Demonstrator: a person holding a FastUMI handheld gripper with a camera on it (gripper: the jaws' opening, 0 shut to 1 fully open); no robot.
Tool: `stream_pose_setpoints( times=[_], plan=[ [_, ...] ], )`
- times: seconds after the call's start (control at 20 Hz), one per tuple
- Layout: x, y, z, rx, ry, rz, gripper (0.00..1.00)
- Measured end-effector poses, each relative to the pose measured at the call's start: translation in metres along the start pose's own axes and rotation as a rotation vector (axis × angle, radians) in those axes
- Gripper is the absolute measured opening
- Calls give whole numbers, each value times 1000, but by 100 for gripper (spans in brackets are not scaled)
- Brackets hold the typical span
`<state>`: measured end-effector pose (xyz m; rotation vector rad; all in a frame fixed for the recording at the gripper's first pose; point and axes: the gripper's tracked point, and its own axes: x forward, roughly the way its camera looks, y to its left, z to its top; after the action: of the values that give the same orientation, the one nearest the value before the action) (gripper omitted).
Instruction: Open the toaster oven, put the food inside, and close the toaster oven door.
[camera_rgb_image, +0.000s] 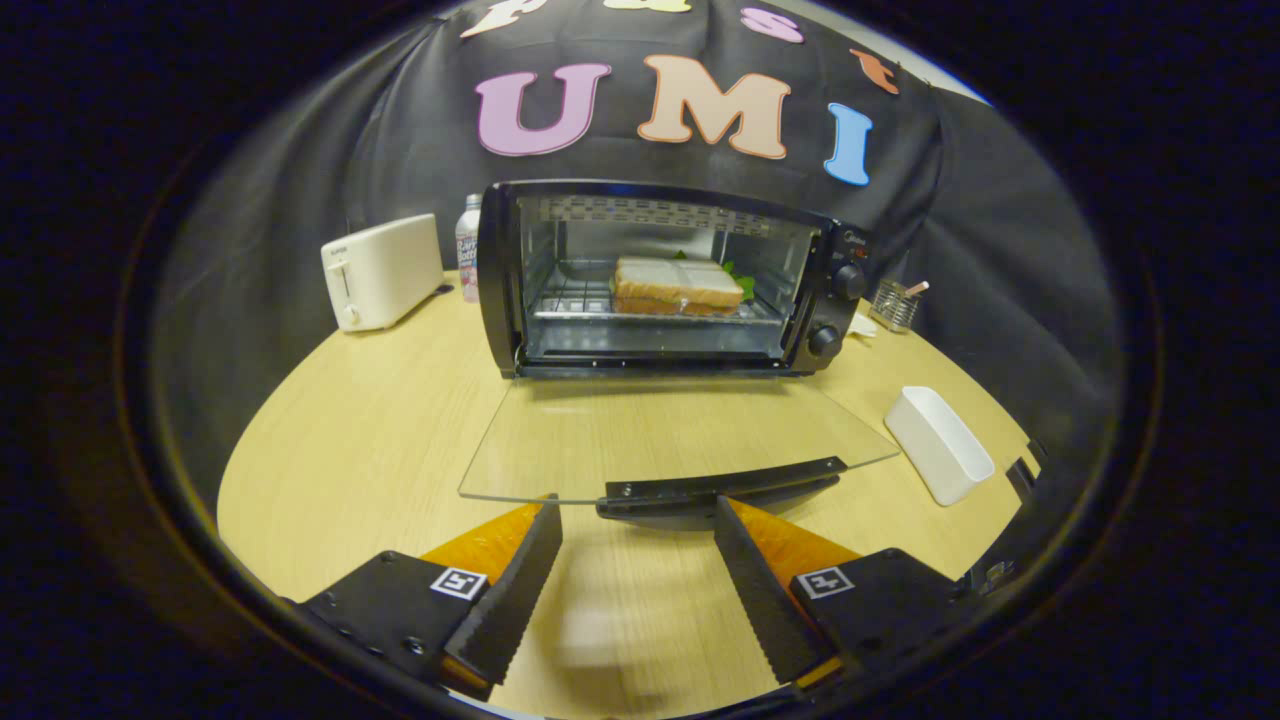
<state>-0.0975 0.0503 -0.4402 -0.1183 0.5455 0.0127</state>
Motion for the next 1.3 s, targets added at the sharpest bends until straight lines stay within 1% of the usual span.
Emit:
stream_pose_setpoints(
  times=[0.3,0.5,0.65,0.95,1.3],
  plan=[
    [-7,-1,45,3,-99,-21,96],
    [-10,-1,60,-16,-129,-21,97],
    [-11,0,73,0,-167,-12,97],
    [-8,6,119,73,-264,39,98],
    [5,9,153,46,-317,28,99]
  ],
)
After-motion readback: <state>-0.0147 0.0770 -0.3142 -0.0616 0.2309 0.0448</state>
